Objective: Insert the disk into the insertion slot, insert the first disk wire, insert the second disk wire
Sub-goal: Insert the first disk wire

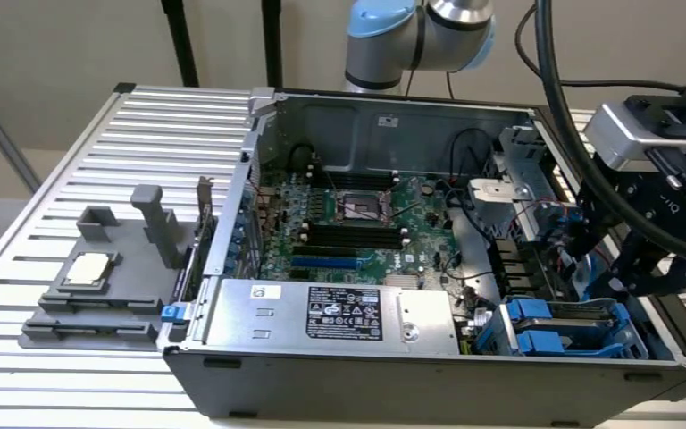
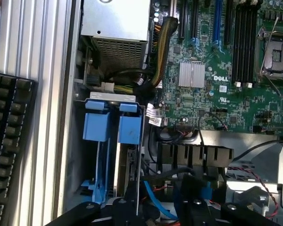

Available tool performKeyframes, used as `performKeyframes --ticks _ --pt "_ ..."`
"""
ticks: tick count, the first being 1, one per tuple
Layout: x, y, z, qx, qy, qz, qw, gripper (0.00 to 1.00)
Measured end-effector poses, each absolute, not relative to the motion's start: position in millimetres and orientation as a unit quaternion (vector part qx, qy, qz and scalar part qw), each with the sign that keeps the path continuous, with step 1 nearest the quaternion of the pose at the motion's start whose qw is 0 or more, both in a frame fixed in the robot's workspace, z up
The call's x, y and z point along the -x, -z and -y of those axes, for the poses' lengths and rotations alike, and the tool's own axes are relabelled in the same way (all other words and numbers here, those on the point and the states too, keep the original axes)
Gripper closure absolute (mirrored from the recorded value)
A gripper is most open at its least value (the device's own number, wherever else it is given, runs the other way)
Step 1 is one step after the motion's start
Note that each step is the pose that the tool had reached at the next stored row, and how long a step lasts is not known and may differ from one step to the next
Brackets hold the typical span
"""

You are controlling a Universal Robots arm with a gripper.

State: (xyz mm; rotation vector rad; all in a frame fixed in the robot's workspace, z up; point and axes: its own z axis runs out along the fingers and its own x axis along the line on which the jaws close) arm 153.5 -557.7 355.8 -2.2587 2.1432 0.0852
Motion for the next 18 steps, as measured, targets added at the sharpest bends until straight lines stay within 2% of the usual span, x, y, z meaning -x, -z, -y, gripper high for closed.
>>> performKeyframes --ticks 1,4,5,10,18 --pt "-152.6 -355.8 557.2 0.726 -0.027 -0.687 0.013 0.45" --pt "-147.8 -355.7 557.1 0.729 -0.027 -0.683 0.013 0.40" --pt "-146.2 -355.7 557.2 0.730 -0.027 -0.682 0.013 0.33" --pt "-142.8 -355.5 562.9 0.733 -0.027 -0.680 0.012 0.33" --pt "-144.1 -354.5 590.1 0.733 -0.032 -0.680 0.008 0.33"
